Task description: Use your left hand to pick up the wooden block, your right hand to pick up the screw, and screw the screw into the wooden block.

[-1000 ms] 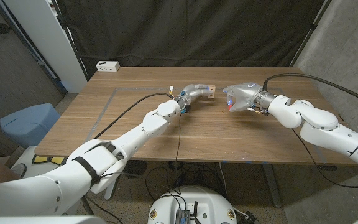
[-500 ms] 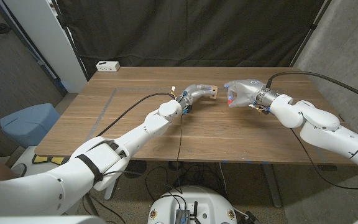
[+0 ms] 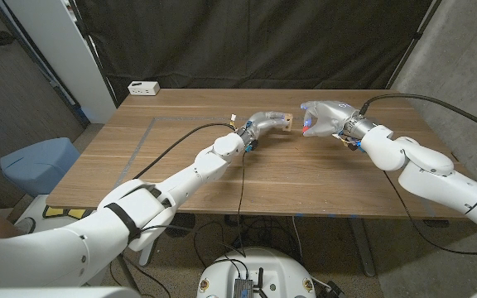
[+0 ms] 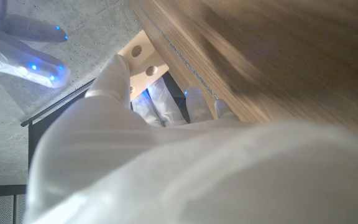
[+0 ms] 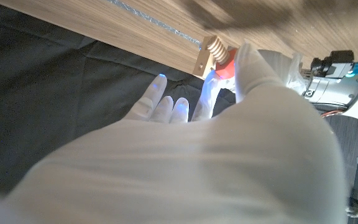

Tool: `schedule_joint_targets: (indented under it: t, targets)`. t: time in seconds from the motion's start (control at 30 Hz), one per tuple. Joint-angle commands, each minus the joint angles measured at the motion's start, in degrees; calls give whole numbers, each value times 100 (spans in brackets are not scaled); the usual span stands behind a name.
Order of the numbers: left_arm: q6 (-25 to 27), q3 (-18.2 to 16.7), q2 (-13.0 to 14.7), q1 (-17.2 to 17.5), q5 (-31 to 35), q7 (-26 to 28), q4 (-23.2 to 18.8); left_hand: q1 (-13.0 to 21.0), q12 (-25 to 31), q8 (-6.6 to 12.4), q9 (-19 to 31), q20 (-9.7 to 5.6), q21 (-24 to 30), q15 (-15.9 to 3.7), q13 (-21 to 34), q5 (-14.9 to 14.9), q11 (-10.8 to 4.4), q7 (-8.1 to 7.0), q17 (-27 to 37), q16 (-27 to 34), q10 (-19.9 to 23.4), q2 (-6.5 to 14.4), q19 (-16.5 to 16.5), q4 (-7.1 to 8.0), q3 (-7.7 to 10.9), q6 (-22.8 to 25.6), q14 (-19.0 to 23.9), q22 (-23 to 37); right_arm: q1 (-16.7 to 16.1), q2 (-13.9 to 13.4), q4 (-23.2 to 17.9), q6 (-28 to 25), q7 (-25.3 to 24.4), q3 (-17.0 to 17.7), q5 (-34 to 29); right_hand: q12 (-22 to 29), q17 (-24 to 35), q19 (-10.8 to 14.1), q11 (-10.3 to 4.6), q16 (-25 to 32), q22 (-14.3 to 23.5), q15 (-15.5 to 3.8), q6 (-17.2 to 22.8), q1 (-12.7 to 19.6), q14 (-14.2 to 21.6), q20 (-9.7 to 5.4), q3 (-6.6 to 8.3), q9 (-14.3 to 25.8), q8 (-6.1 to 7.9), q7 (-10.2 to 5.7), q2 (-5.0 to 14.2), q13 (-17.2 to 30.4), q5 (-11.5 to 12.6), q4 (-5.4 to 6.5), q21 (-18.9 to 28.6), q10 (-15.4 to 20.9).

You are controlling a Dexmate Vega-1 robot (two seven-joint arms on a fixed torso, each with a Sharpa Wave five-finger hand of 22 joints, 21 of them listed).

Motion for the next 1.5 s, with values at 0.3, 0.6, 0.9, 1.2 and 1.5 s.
schedule_joint_targets:
  t: [0.3, 0.6, 0.9, 1.2, 1.5]
  targets:
    - [-192, 10, -16, 49, 35, -42, -116, 22, 29, 46, 26, 29, 23, -349, 54, 26, -17, 37, 13, -4, 49, 31, 20, 6, 7, 311, 45, 18, -198, 294, 13, -2, -667, 225, 629, -43, 20, 49, 42, -8, -2, -628, 89, -43, 70, -554, 58, -15, 35, -27, 44, 3, 34, 5, -5, 41]
    - [-231, -1, 8, 115, 37, -26, -256, 14, 22, 47, 26, 42, 21, -350, 59, 24, -17, 37, 15, -4, 53, 35, 15, 12, -2, 320, 47, 18, -367, 468, 5, 45, -980, 408, 1025, -51, 24, 53, 69, -10, -2, -599, 88, -63, 72, -552, 81, -55, 23, -18, 48, 3, 43, 9, -4, 53]
    - [-298, -35, 32, 227, 36, 71, -415, 21, 14, 46, 26, 37, 22, -358, 64, 25, -19, 26, 16, 0, 54, 42, 19, 10, -5, 325, 60, 18, -544, 686, 26, 147, -1289, 601, 1463, -63, 29, 49, 90, -13, -2, -579, 91, -90, 72, -541, 100, -121, -1, 6, 54, 4, 53, 14, -7, 54]
    - [-573, -90, 25, 315, 43, 180, -440, 25, 6, 54, 27, -2, 63, -372, 76, 26, -18, 61, 19, 39, 83, 56, 134, 11, -18, 357, 168, 19, -607, 954, 130, 328, -1544, 708, 1861, -71, 31, 49, 126, -14, -2, -559, 105, -118, 76, -534, 114, -182, -17, 1, 46, 4, 60, 14, -7, 60]
    - [-568, -118, 106, 439, 68, 264, -659, 32, -10, 54, 27, -28, 97, -422, 86, 26, -16, 39, 21, 55, 87, 63, 246, 9, -32, 371, 227, 21, -560, 1253, 305, 543, -1685, 717, 2268, -89, 39, 32, 164, -24, -1, -515, 92, -178, 47, -517, 117, -253, -46, 15, 50, 5, 69, 35, -11, 37]
